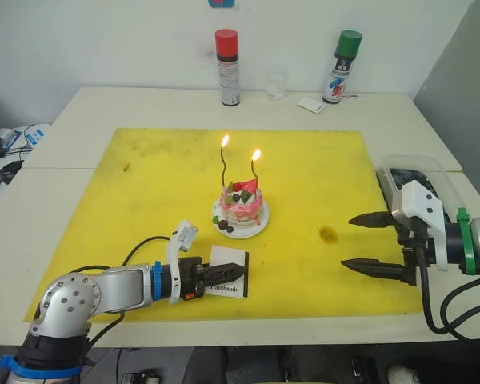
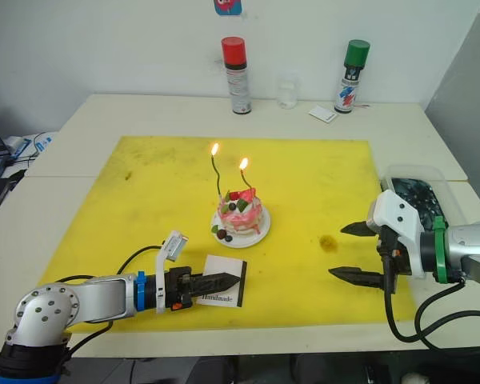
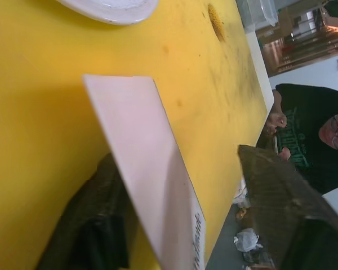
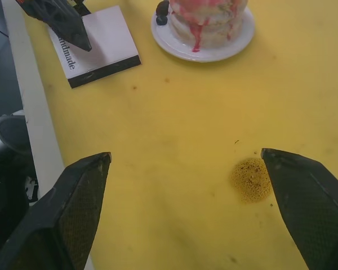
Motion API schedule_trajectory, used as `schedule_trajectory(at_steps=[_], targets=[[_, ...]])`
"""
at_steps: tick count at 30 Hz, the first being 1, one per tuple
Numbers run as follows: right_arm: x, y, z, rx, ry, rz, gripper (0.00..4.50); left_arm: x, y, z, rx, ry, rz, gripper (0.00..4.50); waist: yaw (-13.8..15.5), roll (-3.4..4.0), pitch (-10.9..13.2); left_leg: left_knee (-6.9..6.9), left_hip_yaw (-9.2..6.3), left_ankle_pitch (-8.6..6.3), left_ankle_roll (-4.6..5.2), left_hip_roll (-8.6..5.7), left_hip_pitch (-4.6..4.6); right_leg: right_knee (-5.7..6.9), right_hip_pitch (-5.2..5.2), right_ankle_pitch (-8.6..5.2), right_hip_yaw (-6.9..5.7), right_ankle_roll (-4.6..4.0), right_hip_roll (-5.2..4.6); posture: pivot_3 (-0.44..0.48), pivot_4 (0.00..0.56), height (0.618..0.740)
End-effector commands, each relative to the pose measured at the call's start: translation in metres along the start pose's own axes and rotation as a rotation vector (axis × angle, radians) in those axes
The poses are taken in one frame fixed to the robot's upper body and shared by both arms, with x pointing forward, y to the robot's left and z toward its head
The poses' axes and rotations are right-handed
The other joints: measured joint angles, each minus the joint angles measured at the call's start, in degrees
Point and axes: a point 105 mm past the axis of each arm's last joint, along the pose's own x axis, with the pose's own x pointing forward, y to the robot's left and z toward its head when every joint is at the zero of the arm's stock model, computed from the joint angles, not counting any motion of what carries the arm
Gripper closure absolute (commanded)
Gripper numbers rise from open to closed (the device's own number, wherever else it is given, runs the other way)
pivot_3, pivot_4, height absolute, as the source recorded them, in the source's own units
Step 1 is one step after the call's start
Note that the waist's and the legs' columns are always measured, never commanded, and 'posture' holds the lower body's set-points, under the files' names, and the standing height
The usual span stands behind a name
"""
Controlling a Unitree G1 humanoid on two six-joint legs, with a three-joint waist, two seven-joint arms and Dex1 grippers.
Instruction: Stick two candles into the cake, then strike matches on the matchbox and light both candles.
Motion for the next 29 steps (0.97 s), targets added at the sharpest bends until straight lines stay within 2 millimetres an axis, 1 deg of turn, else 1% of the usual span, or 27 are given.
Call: schedule_trajectory(at_steps=[1,2,6,7,9,12,14,17,19,21,25,27,29], targets=[[0.000,0.004,0.010,-0.041,-0.021,0.012,0.00,-0.018,-0.009,0.008,0.090,-0.007,0.015,0.28,-0.07,0.00,0.00,-0.01,0.00,0.00,0.00,0.01,0.00,0.00,-0.01,0.00,0.00,0.00,0.00,0.000,0.150,0.740],[0.000,0.004,0.010,-0.042,-0.023,0.012,0.00,-0.021,-0.011,0.009,0.108,-0.002,0.011,0.01,-0.07,0.00,0.00,-0.01,0.00,0.00,0.00,0.02,0.00,0.00,-0.01,0.00,0.00,0.00,0.01,0.000,0.150,0.740],[0.000,0.004,0.016,-0.061,-0.038,0.018,0.00,-0.043,-0.026,0.015,0.214,0.011,-0.018,0.01,-0.02,0.00,0.00,-0.03,0.06,0.00,0.00,0.01,-0.02,-0.01,-0.06,-0.01,0.03,-0.01,0.00,0.000,0.150,0.740],[0.000,0.004,0.016,-0.066,-0.040,0.018,0.00,-0.047,-0.028,0.016,0.235,0.018,-0.015,0.01,0.00,0.00,0.01,-0.03,0.06,0.00,0.00,0.01,-0.04,-0.02,-0.08,-0.01,0.03,-0.01,0.00,0.000,0.150,0.740],[0.000,0.001,0.020,-0.096,-0.051,0.003,0.00,-0.060,-0.025,0.019,0.334,0.035,0.031,0.01,0.06,0.01,0.01,-0.05,0.08,0.00,0.00,0.00,-0.04,-0.04,-0.10,-0.01,0.02,-0.02,-0.02,0.000,0.150,0.740],[-0.003,-0.006,0.025,-0.140,-0.066,-0.028,0.00,-0.081,-0.010,0.031,0.484,0.019,0.151,0.01,0.06,0.02,0.01,-0.15,0.15,0.00,0.00,0.00,-0.03,-0.06,-0.17,-0.04,0.05,-0.09,-0.03,0.000,0.150,0.740],[-0.006,-0.010,0.029,-0.166,-0.080,-0.045,0.00,-0.094,0.002,0.041,0.615,0.002,0.244,0.01,0.08,0.02,0.01,-0.19,0.16,0.00,0.00,0.00,-0.03,-0.07,-0.21,-0.06,0.04,-0.14,-0.04,0.000,0.150,0.740],[-0.010,-0.014,0.031,-0.210,-0.089,-0.058,0.00,-0.107,0.008,0.053,0.757,-0.025,0.298,0.01,0.10,0.02,0.02,-0.28,0.18,0.00,0.00,0.01,-0.03,-0.10,-0.23,-0.09,0.04,-0.20,-0.06,0.000,0.150,0.740],[-0.017,-0.018,0.033,-0.240,-0.087,-0.059,0.00,-0.120,0.012,0.068,0.905,-0.055,0.348,0.01,0.10,0.03,0.02,-0.32,0.19,0.00,0.00,0.02,-0.04,-0.13,-0.24,-0.12,0.03,-0.25,-0.06,0.000,0.150,0.740],[-0.025,-0.022,0.035,-0.274,-0.095,-0.064,0.00,-0.130,0.016,0.076,0.979,-0.068,0.371,0.01,0.15,0.04,0.03,-0.36,0.18,-0.01,0.01,0.03,-0.07,-0.15,-0.25,-0.15,-0.02,-0.30,-0.07,0.000,0.150,0.740],[-0.037,-0.026,0.037,-0.290,-0.084,-0.032,0.00,-0.135,0.017,0.082,1.023,-0.102,0.362,0.01,0.10,0.05,0.03,-0.39,0.18,-0.02,0.03,0.06,-0.10,-0.21,-0.25,-0.18,-0.08,-0.33,-0.07,0.000,0.150,0.740],[-0.040,-0.028,0.041,-0.296,-0.095,-0.026,0.00,-0.134,0.023,0.083,1.013,-0.082,0.423,0.01,0.04,0.06,0.04,-0.40,0.21,-0.02,0.04,0.10,-0.10,-0.23,-0.25,-0.17,-0.07,-0.32,-0.07,0.000,0.150,0.740],[-0.039,-0.029,0.043,-0.298,-0.094,-0.013,0.00,-0.131,0.022,0.084,1.029,-0.105,0.405,0.01,0.02,0.06,0.05,-0.40,0.20,-0.02,0.04,0.11,-0.10,-0.22,-0.26,-0.17,-0.07,-0.32,-0.07,0.000,0.150,0.740]])
